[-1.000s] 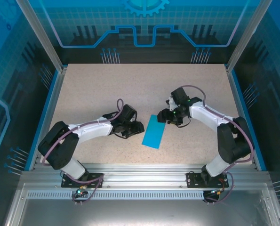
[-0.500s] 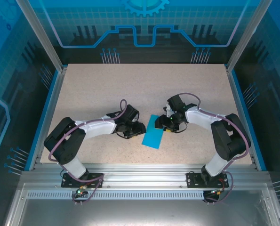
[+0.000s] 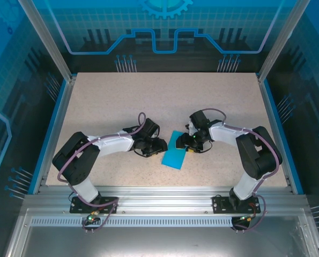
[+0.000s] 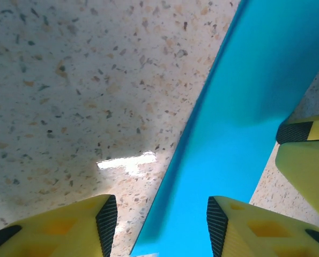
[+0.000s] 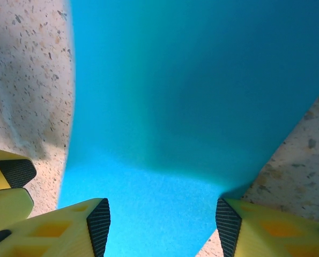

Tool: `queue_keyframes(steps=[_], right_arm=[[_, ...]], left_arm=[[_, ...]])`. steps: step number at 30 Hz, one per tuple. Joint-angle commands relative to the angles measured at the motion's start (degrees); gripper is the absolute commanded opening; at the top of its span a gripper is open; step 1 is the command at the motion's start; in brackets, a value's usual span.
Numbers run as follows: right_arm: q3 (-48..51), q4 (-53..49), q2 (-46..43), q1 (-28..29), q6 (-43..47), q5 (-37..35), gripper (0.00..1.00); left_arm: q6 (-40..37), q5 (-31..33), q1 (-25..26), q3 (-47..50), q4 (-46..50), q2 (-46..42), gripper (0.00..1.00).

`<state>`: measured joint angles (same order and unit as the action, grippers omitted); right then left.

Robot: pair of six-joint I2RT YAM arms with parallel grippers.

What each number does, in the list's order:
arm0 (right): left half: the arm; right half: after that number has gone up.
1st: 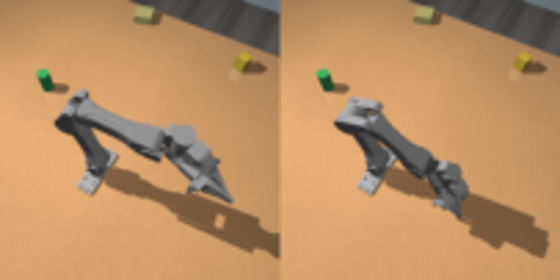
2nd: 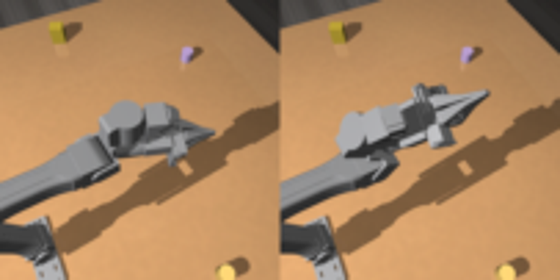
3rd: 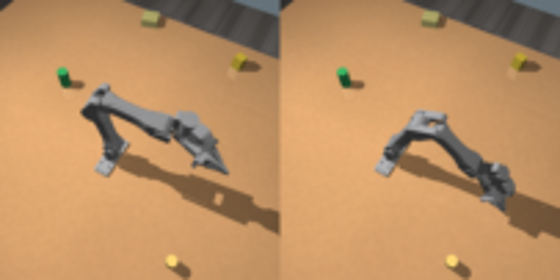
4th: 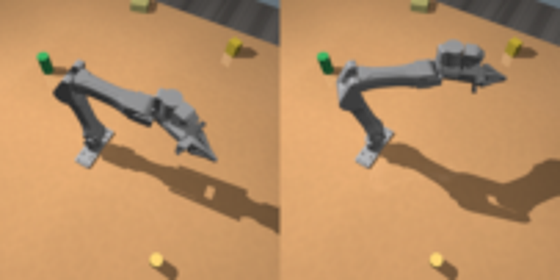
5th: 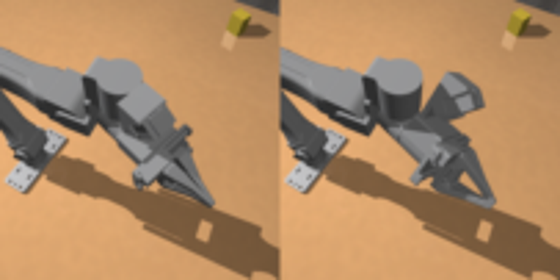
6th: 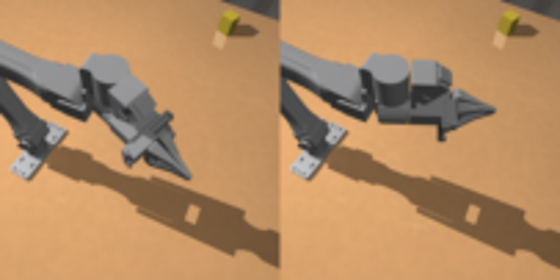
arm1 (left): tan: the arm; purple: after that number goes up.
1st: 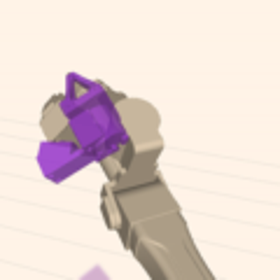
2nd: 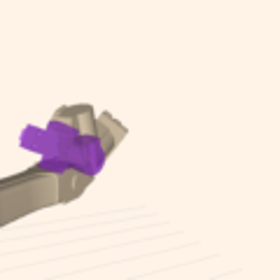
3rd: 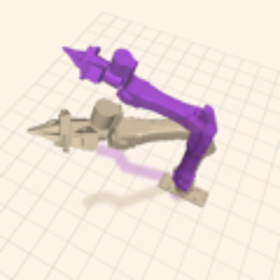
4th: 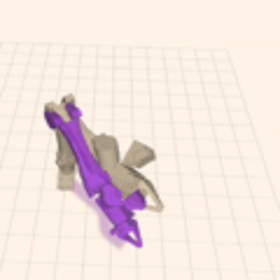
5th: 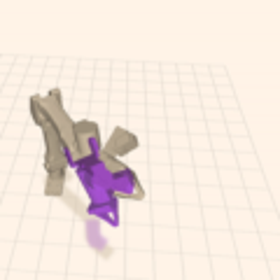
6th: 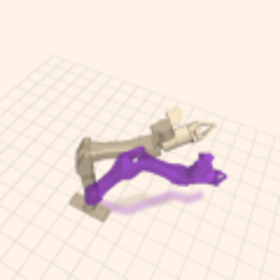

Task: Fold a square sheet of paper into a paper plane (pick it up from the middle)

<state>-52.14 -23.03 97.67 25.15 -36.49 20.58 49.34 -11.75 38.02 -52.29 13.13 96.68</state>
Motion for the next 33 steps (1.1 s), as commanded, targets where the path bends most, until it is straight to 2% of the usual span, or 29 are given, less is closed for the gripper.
queue_keyframes(steps=[1,5,10,20,33], right_arm=[[1.08,-0.14,-0.80,0.44,-0.43,-0.19,0.58],[1.43,0.00,-0.90,0.34,-0.34,0.02,0.58],[1.43,-0.04,-0.80,0.09,-0.27,0.27,0.55],[2.52,0.49,-5.56,-0.02,-1.43,0.67,0.55],[4.66,3.55,-0.91,-0.09,-1.96,1.41,0.54]], left_arm=[[-1.48,-2.22,-0.01,-2.08,0.22,1.37,0.51],[-2.42,-3.35,0.54,-3.07,0.41,2.30,0.51],[-1.62,-1.66,0.75,-2.73,0.59,1.76,0.50],[-1.71,-1.70,0.91,-2.51,0.94,1.49,0.49],[-1.71,-2.37,1.06,-2.73,1.02,1.80,0.49]])
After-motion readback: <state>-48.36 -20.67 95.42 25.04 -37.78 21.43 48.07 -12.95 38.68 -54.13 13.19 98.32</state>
